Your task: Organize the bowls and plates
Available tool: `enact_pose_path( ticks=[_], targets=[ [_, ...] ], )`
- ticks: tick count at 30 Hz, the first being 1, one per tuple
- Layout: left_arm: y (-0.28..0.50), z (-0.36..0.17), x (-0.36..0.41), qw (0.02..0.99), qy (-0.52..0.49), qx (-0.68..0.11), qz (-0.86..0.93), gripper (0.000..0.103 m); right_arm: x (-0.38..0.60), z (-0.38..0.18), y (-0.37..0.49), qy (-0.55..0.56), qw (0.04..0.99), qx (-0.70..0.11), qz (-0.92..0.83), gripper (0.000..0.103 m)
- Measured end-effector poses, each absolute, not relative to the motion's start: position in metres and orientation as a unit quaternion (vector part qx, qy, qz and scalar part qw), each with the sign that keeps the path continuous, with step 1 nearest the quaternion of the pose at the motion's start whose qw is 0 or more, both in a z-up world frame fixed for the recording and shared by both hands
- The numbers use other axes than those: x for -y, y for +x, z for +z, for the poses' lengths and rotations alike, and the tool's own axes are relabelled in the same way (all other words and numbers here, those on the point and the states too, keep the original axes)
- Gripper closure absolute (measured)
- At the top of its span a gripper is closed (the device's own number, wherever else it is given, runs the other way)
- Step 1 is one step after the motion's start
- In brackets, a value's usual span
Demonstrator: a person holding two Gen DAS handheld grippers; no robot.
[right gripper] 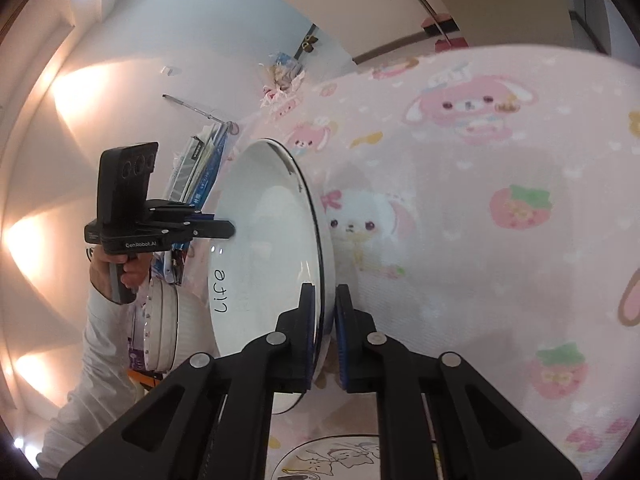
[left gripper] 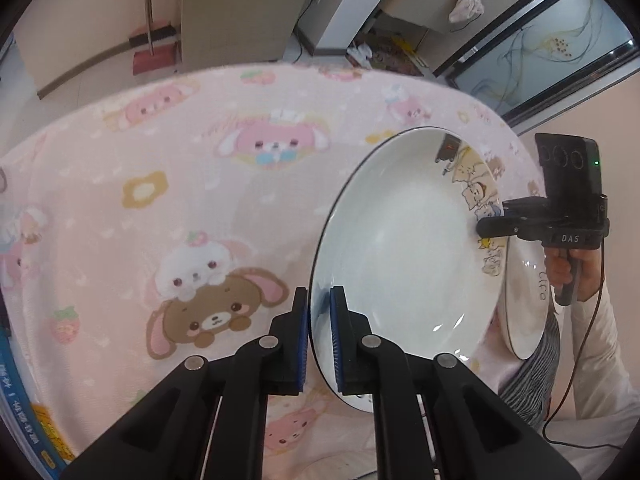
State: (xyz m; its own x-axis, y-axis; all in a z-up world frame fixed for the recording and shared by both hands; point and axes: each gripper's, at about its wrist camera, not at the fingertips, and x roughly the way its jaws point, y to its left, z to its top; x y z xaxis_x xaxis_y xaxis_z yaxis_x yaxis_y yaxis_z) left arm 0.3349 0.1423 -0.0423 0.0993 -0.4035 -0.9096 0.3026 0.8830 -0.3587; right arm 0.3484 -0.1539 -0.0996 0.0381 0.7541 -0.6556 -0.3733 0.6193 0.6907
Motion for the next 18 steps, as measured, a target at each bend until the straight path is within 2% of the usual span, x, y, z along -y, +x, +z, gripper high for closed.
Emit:
enact_pose_path(
  ticks=[10,18],
  targets=[
    [0.332,0.009,-0.123,0.767,-0.029,-0.589,-0.251,0.093,0.173,-0.083,0.343,0.2,0.703,-0.552,0.401,0.094],
    [0.314,0.044,-0.06,0.773,0.02,-0.575,-0.268,0.093,0.219,-0.058,0.321,0.223,0.715,-0.531,0.396,0.094]
  ],
)
